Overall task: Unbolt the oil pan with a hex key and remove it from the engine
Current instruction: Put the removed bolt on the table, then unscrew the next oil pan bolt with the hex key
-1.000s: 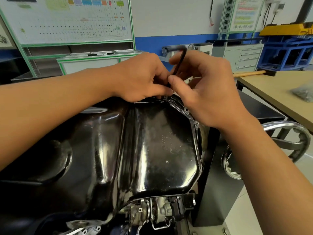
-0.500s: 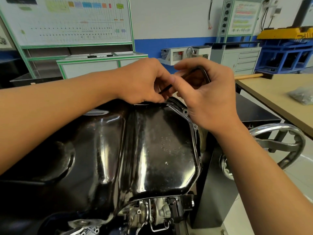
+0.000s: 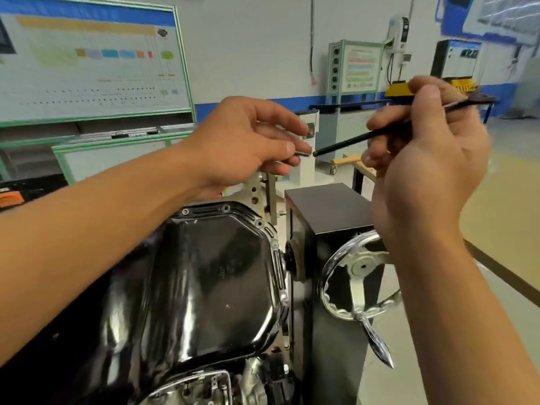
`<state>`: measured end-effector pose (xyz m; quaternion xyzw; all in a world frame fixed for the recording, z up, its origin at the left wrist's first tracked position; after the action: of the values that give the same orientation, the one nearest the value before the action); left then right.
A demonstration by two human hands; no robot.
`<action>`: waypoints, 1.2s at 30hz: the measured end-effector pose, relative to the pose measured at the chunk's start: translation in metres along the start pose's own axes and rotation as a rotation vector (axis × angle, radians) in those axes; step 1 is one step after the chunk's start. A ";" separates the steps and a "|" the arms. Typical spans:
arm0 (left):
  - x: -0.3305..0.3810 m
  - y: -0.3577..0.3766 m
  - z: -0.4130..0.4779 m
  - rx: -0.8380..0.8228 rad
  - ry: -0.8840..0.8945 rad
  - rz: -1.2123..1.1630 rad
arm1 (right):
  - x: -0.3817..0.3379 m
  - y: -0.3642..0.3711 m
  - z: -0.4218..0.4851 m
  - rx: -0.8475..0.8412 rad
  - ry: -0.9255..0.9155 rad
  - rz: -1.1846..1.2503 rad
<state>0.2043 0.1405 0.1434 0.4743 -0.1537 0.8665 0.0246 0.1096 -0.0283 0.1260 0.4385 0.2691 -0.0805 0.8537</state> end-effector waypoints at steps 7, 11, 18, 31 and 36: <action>0.012 0.207 -0.052 -0.422 0.184 0.141 | -0.074 -0.180 0.043 0.249 0.025 -0.428; 0.018 0.328 -0.098 -0.596 0.330 0.210 | -0.146 -0.269 0.069 0.345 -0.094 -0.752; 0.031 0.458 -0.138 -0.639 0.368 0.142 | -0.204 -0.358 0.070 0.382 -0.127 -0.992; 0.024 0.464 -0.119 -0.642 0.447 0.246 | -0.184 -0.383 0.076 0.348 -0.060 -1.060; 0.048 0.382 -0.107 -0.861 0.522 0.368 | -0.142 -0.300 0.065 0.129 -0.075 -1.003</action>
<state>0.0190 -0.1966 0.0364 0.1554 -0.5646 0.8042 0.1019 -0.0972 -0.2743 0.0204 0.3040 0.4101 -0.5128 0.6903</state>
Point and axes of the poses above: each hand's wrist, its own z-axis towards the middle knuckle, its own y-axis out of the palm, x = y × z, the point moved 9 cm from there along z, towards the middle knuckle, and after that the axes turned 15 degrees about x, right-handed, at the moved point
